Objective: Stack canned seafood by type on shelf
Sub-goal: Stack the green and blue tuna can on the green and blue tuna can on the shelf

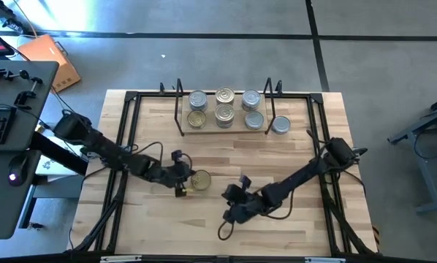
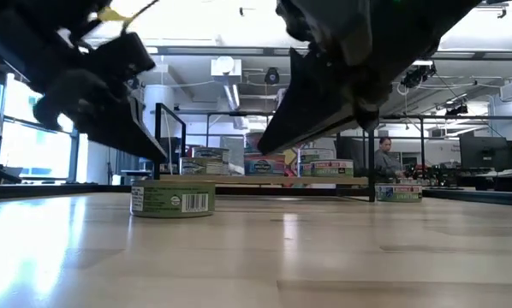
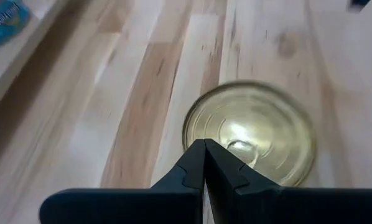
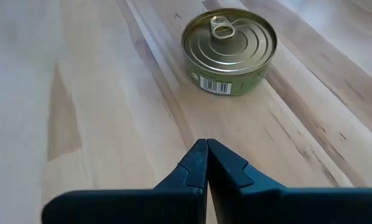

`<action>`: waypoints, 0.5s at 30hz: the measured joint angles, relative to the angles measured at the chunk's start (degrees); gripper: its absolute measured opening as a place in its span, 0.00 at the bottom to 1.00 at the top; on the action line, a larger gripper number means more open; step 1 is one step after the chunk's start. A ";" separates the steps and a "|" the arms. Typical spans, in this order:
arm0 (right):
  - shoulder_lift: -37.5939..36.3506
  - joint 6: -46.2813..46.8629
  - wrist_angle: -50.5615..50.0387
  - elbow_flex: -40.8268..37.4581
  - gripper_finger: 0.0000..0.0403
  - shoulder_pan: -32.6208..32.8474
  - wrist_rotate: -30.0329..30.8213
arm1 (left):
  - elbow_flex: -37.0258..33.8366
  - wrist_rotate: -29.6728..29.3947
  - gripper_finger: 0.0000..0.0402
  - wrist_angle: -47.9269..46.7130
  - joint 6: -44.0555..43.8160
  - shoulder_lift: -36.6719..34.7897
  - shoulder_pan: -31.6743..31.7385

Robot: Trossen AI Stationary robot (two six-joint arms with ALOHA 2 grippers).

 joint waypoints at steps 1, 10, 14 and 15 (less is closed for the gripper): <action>0.07 0.16 0.53 -0.09 0.00 0.28 0.55 | -0.02 0.71 0.00 0.14 0.71 0.66 0.49; 0.72 -1.69 2.78 -0.09 0.01 0.21 1.71 | 0.00 1.77 0.00 3.54 3.04 5.83 1.71; 1.11 -6.62 5.12 -0.10 0.07 -0.67 1.37 | 0.07 1.40 0.00 3.77 2.58 6.40 1.71; 1.30 -8.36 6.01 -0.09 0.09 -0.91 1.23 | 0.07 1.40 0.00 3.76 2.62 6.40 1.71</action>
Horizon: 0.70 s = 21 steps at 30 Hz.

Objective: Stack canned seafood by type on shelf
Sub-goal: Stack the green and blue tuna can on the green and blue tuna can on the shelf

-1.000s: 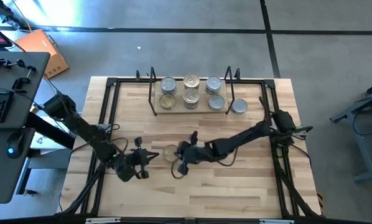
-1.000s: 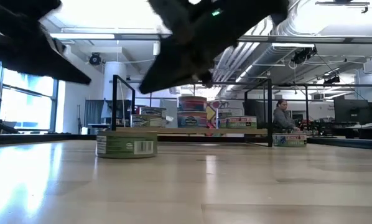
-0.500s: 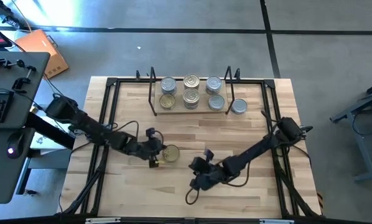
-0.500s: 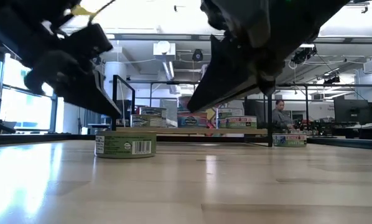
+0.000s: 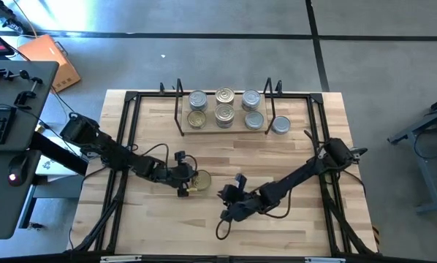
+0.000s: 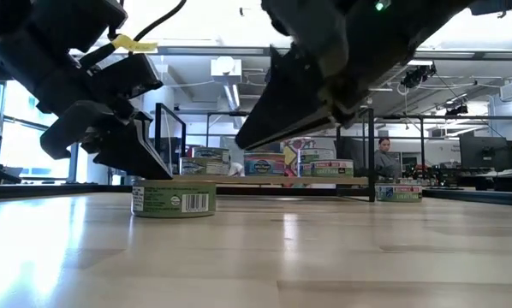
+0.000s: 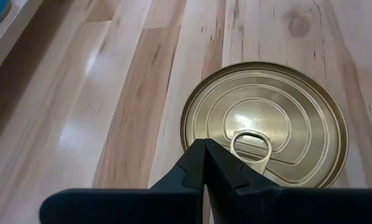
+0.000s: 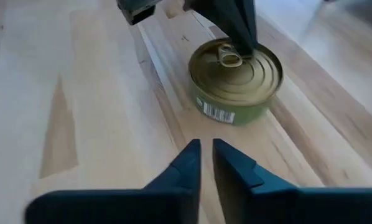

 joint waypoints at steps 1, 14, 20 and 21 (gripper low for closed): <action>0.42 -1.81 0.92 0.00 0.12 -0.28 -0.10 | 0.00 0.02 0.00 -0.01 0.01 0.00 0.00; 5.28 -21.15 9.98 0.15 0.44 -4.19 0.84 | 0.02 0.13 0.00 -1.34 2.65 0.02 -0.69; 5.30 -27.35 11.64 0.17 0.47 -4.80 0.13 | -2.32 0.20 0.00 0.30 2.52 -0.07 -0.92; 5.30 -27.47 12.04 0.17 0.47 -4.80 0.11 | -3.01 0.23 0.00 1.27 2.36 -0.07 -0.95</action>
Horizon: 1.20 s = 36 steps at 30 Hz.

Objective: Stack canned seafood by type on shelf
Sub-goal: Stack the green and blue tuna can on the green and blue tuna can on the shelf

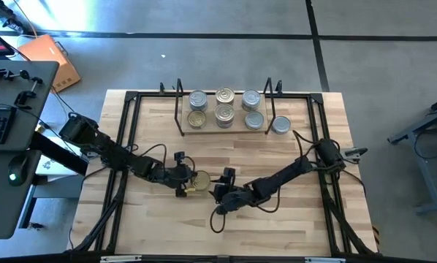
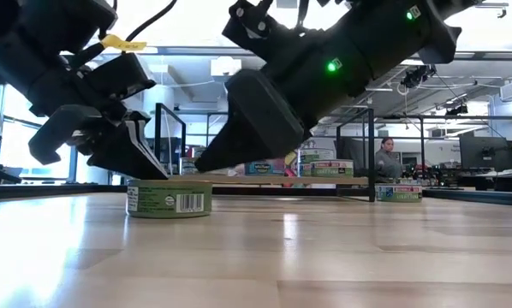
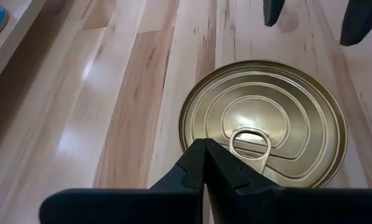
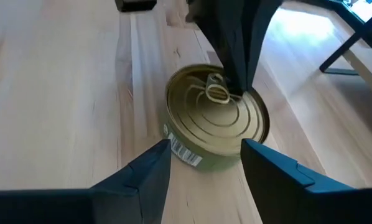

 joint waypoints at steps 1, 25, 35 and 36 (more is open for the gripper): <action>0.00 0.20 0.32 0.00 0.47 0.00 -0.02 | -0.81 -0.01 0.00 1.21 -0.19 0.00 -0.10; -0.02 -7.22 5.26 0.00 0.47 0.33 -2.17 | -12.09 0.21 0.00 22.20 3.05 0.13 -2.20; -0.02 -17.10 5.24 0.00 0.49 -0.42 -7.08 | -12.09 0.21 0.00 22.14 3.72 0.13 -2.16; -0.02 -18.19 5.26 0.00 0.51 -0.63 -7.20 | -12.09 0.20 0.00 22.11 3.77 0.13 -2.13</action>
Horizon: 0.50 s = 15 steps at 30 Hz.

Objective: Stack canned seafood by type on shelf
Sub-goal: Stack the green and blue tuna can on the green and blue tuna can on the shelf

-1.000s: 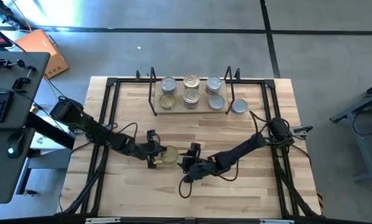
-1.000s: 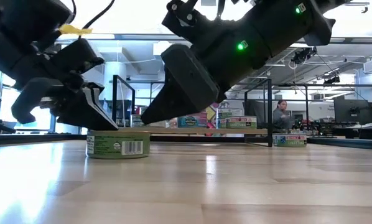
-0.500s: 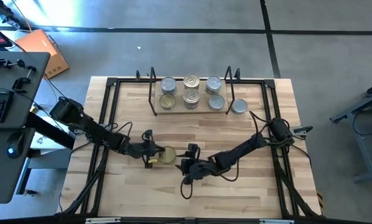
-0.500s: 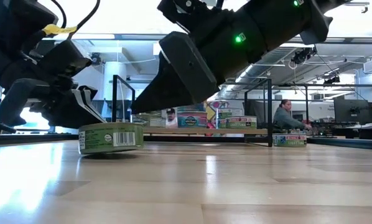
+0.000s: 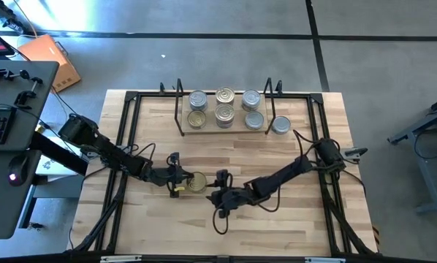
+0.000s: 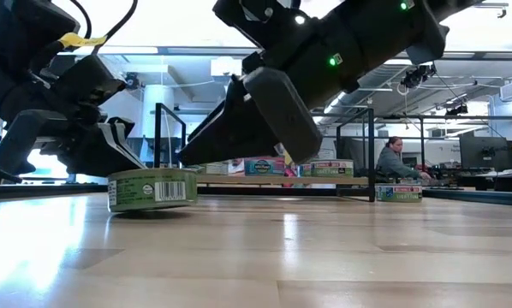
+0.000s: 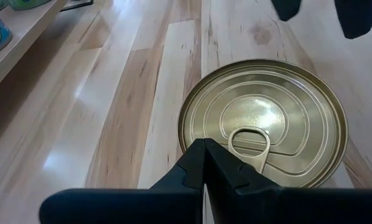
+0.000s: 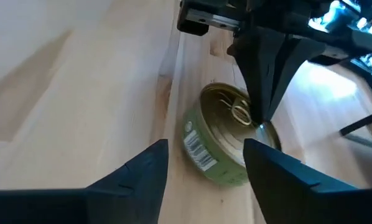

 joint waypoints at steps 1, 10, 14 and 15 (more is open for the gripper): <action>0.00 -0.94 0.02 0.00 0.53 -0.19 -0.20 | 0.00 0.00 0.00 -0.02 0.04 0.00 0.00; 0.14 -18.78 -0.75 0.00 0.70 -1.66 -2.46 | -0.02 0.46 0.00 0.07 0.26 0.00 1.29; 1.37 -28.40 -0.43 0.00 0.70 -1.62 -1.93 | -0.08 1.21 0.00 0.71 0.32 0.04 2.15; 1.79 -29.69 -0.37 0.00 0.70 -1.62 -1.47 | -0.08 1.47 0.00 0.76 0.32 0.04 2.36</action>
